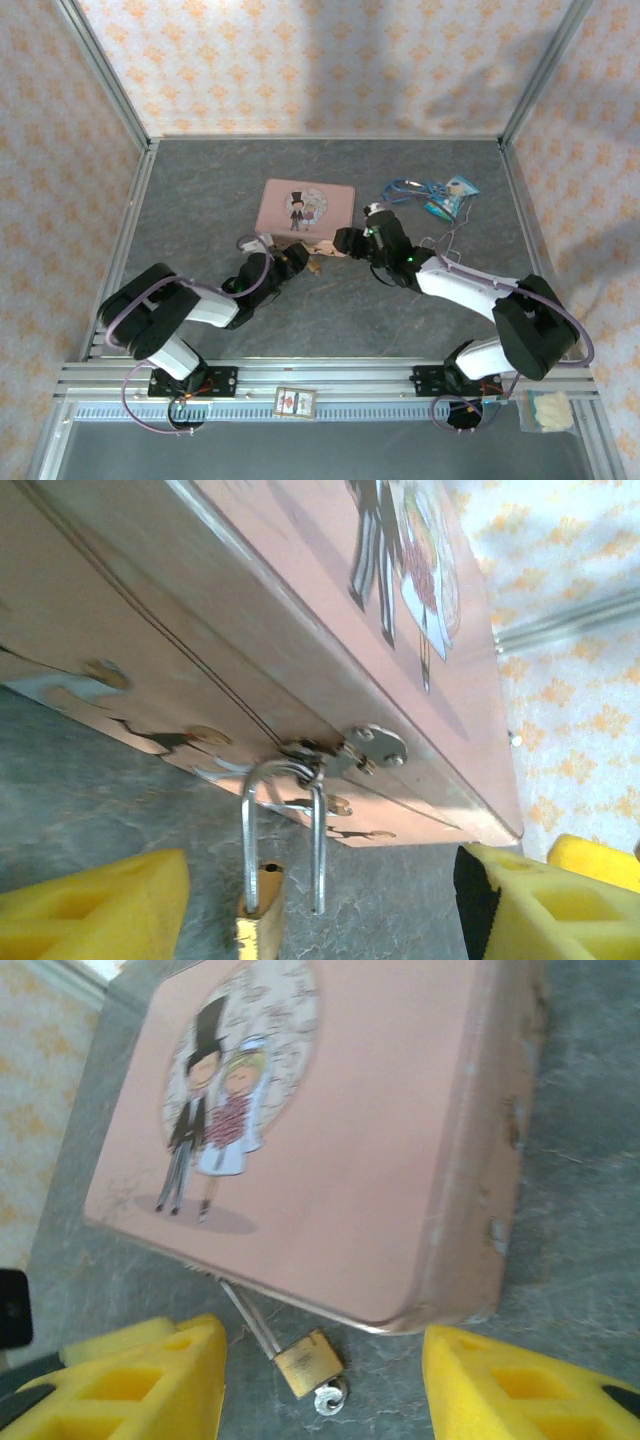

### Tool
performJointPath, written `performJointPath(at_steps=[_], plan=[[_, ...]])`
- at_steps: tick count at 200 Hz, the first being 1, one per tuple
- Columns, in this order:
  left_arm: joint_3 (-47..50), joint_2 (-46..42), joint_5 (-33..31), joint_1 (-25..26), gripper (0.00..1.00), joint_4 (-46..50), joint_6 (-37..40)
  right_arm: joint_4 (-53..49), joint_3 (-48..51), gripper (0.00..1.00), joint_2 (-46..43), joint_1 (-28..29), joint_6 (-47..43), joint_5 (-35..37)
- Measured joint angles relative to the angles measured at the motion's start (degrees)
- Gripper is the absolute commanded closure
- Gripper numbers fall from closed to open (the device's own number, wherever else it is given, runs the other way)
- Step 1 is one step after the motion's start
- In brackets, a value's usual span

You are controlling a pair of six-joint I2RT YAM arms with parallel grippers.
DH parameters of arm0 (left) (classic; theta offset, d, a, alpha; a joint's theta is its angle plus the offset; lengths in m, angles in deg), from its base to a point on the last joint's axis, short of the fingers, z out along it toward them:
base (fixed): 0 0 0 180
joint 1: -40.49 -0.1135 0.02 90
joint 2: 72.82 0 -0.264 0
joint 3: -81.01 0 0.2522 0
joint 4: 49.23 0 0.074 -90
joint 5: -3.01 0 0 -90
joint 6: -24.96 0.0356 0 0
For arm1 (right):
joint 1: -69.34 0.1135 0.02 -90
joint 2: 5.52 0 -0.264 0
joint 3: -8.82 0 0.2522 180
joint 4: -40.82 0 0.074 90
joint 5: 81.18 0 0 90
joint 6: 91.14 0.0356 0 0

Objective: Unlock a padlock with a key

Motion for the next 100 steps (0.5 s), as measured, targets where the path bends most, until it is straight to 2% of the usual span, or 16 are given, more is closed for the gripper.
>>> performJointPath(at_steps=[52, 100], plan=[[3.54, -10.78, -2.36, -6.21, 0.27, 4.59, -0.66, -9.44, -11.89, 0.50, 10.36, 10.88, -8.59, 5.09], [6.91, -14.51, -3.61, -9.38, 0.27, 5.11, -1.33, -22.32, -25.99, 0.50, 24.87, 18.25, -11.63, 16.26]])
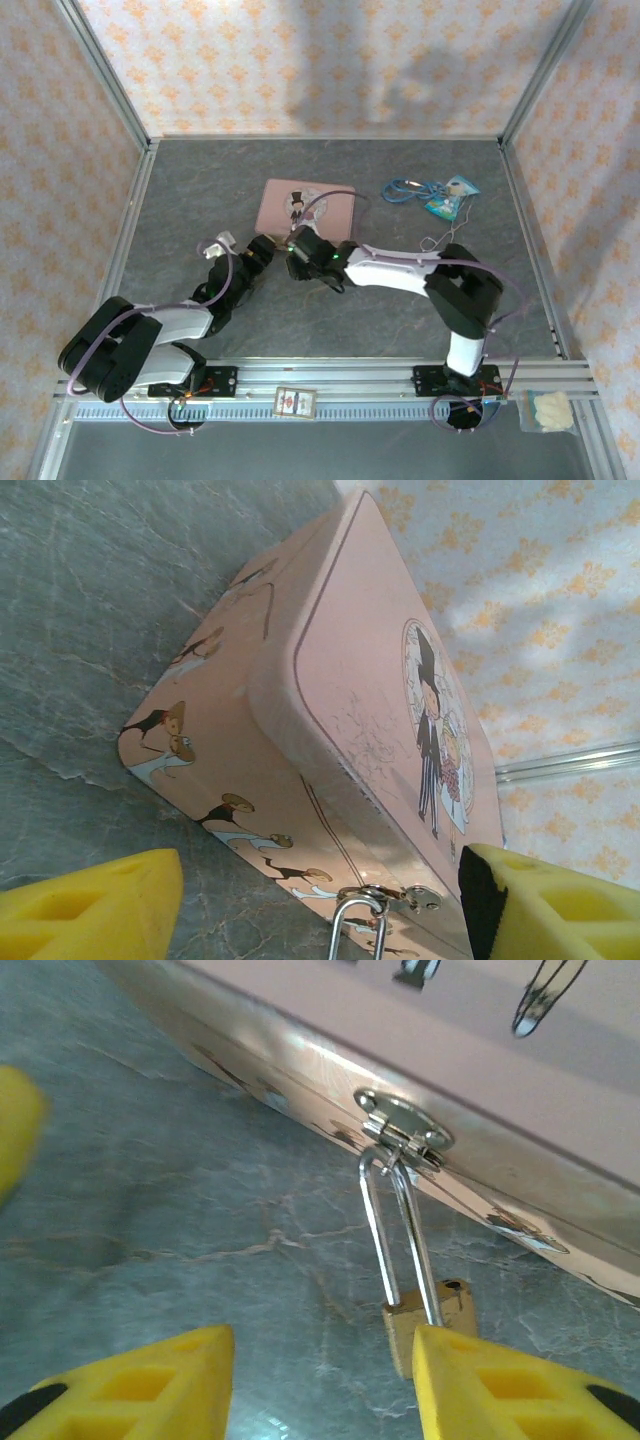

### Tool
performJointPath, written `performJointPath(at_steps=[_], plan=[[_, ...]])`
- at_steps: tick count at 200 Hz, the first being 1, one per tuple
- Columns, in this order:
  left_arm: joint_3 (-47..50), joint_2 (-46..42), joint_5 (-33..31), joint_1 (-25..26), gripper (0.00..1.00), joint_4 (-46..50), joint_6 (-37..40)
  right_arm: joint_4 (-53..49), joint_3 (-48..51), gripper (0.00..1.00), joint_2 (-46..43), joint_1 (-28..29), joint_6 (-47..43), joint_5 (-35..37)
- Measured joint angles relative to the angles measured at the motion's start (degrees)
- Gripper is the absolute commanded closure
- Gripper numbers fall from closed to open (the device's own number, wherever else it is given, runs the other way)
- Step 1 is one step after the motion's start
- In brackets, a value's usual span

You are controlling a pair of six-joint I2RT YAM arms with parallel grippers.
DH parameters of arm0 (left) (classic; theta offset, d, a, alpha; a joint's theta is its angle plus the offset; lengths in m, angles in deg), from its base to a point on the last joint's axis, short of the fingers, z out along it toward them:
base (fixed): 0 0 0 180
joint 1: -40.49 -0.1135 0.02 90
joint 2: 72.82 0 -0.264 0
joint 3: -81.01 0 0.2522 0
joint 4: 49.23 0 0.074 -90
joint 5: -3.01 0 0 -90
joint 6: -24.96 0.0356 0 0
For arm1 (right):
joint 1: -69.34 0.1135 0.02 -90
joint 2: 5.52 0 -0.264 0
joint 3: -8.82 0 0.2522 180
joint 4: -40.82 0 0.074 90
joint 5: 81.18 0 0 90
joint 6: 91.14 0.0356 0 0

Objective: Unlock a padlock with a key

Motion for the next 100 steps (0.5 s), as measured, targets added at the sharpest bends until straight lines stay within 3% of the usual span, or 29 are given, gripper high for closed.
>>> performJointPath(at_steps=[45, 100], plan=[[0.87, -0.92, 0.00, 0.00, 0.27, -0.26, -0.20, -8.17, -6.60, 0.57, 7.74, 1.73, -0.44, 9.38], [2.29, -1.68, 0.00, -0.61, 0.27, -0.28, -0.90, -11.04, -8.85, 0.60, 12.07, 2.34, -0.81, 14.60]])
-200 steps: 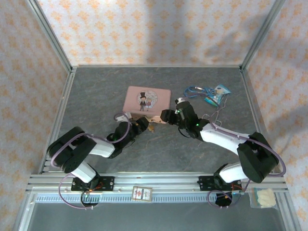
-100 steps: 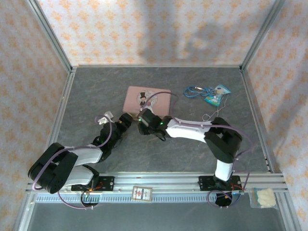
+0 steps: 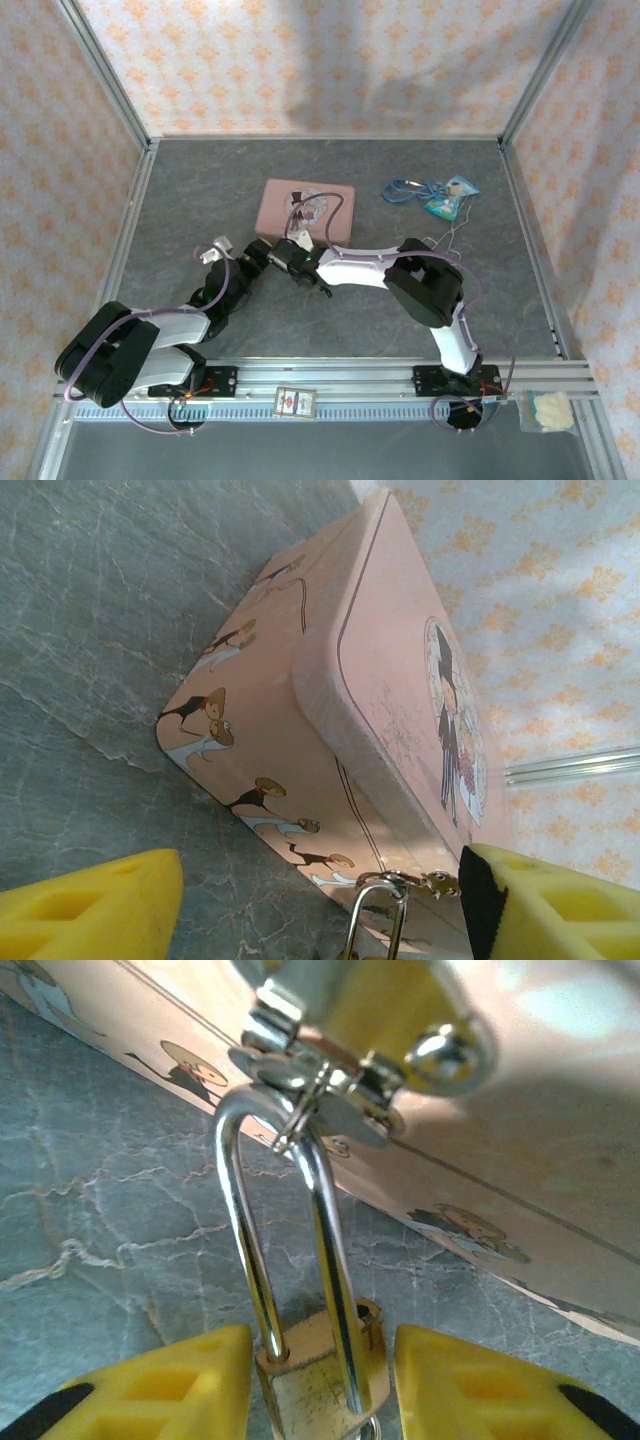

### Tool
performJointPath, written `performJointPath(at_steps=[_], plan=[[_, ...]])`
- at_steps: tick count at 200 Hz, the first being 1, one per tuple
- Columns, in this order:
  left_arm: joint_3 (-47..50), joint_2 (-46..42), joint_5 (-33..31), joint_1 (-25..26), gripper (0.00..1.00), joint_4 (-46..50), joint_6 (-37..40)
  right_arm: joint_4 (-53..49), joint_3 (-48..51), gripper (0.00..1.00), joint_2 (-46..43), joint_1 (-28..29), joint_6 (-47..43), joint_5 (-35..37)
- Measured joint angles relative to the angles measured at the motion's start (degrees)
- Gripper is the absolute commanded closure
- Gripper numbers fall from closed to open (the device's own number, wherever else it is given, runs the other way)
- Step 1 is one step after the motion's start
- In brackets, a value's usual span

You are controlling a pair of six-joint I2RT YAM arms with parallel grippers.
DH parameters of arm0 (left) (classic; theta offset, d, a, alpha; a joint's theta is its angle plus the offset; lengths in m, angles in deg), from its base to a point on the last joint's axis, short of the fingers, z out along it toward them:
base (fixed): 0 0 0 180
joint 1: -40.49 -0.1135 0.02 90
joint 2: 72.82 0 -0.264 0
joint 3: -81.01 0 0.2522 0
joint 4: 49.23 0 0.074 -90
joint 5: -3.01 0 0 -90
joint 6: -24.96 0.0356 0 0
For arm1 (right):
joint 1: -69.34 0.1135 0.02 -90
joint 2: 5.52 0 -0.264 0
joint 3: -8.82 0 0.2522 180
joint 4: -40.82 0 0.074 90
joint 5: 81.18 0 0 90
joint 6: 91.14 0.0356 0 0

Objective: Unlock a padlock with a key

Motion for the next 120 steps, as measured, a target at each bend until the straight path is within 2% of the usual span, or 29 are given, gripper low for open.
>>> performJointPath(at_steps=[25, 49, 87, 102, 120], plan=[[0.00, -1.09, -0.11, -0.13, 0.27, -0.02, -0.15, 0.07, 0.00, 0.68, 0.33, 0.44, -0.46, 1.16], [0.00, -1.49, -0.39, -0.17, 0.27, -0.02, -0.13, 0.31, 0.22, 0.81, 0.31, 0.66, -0.87, 2.21], [0.00, -1.73, -0.44, -0.92, 0.27, 0.00, -0.15, 3.91, 3.87, 0.94, -2.51, 0.72, -3.96, 2.93], [0.00, -2.29, -0.44, -1.29, 0.27, 0.02, -0.13, 5.77, 6.40, 1.00, -4.83, 0.20, -6.88, 1.51], [0.00, -3.21, -0.46, -1.64, 0.27, 0.02, -0.11, 7.37, 8.70, 1.00, -7.80, -1.64, -11.67, -2.84]])
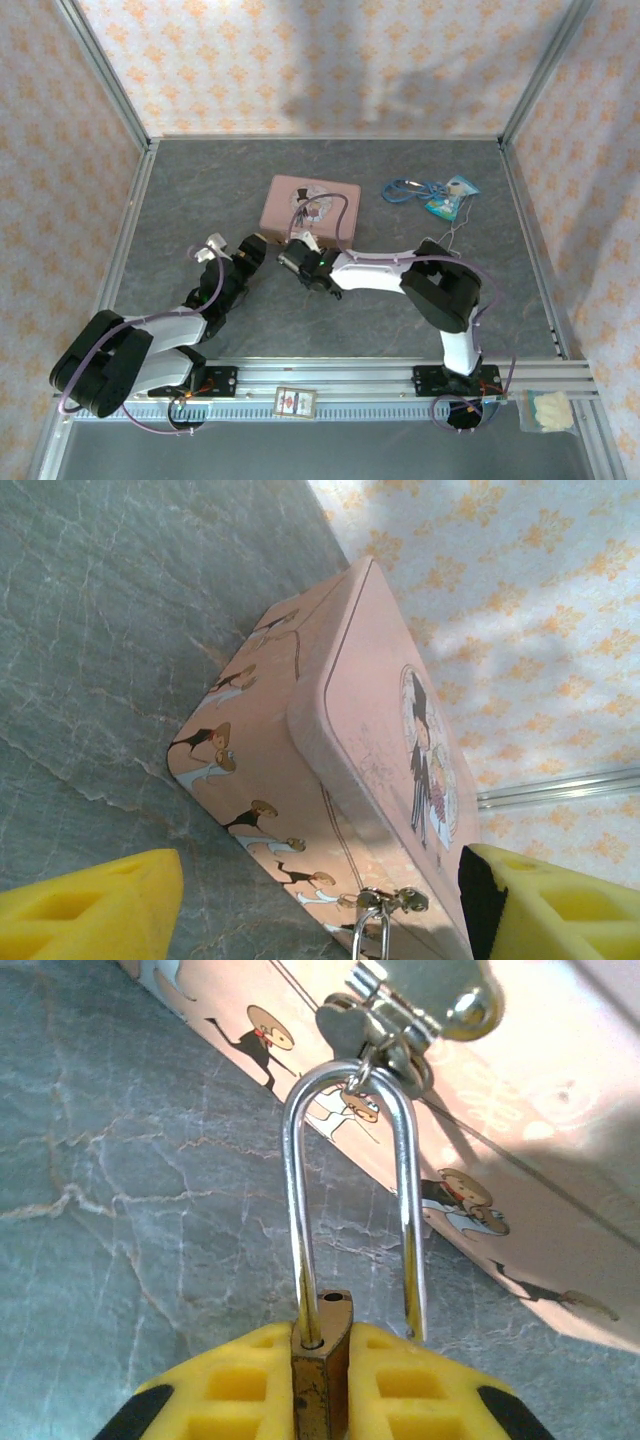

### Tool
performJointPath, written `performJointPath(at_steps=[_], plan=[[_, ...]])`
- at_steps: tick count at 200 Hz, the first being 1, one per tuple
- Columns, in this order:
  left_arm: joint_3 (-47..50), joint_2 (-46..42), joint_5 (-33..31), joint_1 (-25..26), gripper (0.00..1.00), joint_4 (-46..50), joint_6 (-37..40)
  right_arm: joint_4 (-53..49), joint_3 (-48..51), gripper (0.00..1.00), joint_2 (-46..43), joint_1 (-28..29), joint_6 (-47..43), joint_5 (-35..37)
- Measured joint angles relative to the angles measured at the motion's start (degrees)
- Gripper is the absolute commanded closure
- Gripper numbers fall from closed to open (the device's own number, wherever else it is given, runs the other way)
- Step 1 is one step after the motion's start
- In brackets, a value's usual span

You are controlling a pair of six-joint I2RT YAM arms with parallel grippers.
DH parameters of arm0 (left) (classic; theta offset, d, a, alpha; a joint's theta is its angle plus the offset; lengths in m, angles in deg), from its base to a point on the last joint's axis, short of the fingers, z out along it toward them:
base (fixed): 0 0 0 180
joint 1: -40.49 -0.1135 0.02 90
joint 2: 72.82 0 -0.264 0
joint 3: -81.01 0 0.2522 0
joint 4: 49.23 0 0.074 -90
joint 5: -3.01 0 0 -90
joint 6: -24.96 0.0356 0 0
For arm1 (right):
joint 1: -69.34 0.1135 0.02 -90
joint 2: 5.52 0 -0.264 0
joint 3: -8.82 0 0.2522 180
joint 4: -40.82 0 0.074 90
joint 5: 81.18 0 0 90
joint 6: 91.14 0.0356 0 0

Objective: Unlock a padlock with a key

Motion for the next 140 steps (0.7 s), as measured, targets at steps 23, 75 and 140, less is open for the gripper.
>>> performJointPath(at_steps=[23, 75, 140], plan=[[0.28, -1.42, -0.11, -0.26, 0.27, 0.00, 0.02, 0.85, 0.50, 1.00, -2.36, -3.72, -6.91, -7.63], [2.14, -6.01, -1.03, -0.37, 0.27, 1.55, 0.94, 6.47, 5.92, 1.00, -7.26, -7.72, -26.14, -16.70], [4.13, -9.18, -0.96, -0.37, 0.29, 2.25, 1.49, 3.61, -3.52, 1.00, -0.74, -10.97, -38.42, -24.48]])
